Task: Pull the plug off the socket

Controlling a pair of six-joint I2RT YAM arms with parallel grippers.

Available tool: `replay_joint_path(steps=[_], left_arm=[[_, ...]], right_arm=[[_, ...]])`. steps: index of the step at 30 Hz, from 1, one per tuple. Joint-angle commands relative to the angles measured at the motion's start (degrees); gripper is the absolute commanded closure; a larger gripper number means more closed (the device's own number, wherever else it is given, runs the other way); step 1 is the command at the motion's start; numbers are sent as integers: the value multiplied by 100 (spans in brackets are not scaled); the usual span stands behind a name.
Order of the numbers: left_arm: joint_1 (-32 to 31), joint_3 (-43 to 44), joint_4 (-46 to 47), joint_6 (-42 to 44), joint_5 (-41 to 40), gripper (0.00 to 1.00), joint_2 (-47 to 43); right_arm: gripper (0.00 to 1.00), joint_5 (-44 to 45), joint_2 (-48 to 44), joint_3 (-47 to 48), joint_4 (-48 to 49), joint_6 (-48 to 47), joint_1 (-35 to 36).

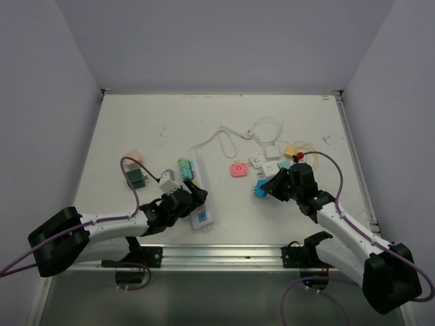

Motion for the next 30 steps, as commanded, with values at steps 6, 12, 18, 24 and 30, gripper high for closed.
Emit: replay_joint_path(steps=[6,12,18,24,30], left_arm=[[36,-150,-56,119,-4,100,-96],[36,-159,-39,162,41,100,-157],[36,-150,5,180,111,100,-157],[36,-106,128,206,199,100,-79],[36,95,189,250,348,100,168]], right_arm=[[100,-880,762,-546,1630,236,-329],[100,-916,1457,-362,2123,0,-312],[69,-452,1573,-257,1686,-141,-321],[19,226,573,-99,516,-475,-329],[3,-640,201,279,242,-967,-251]])
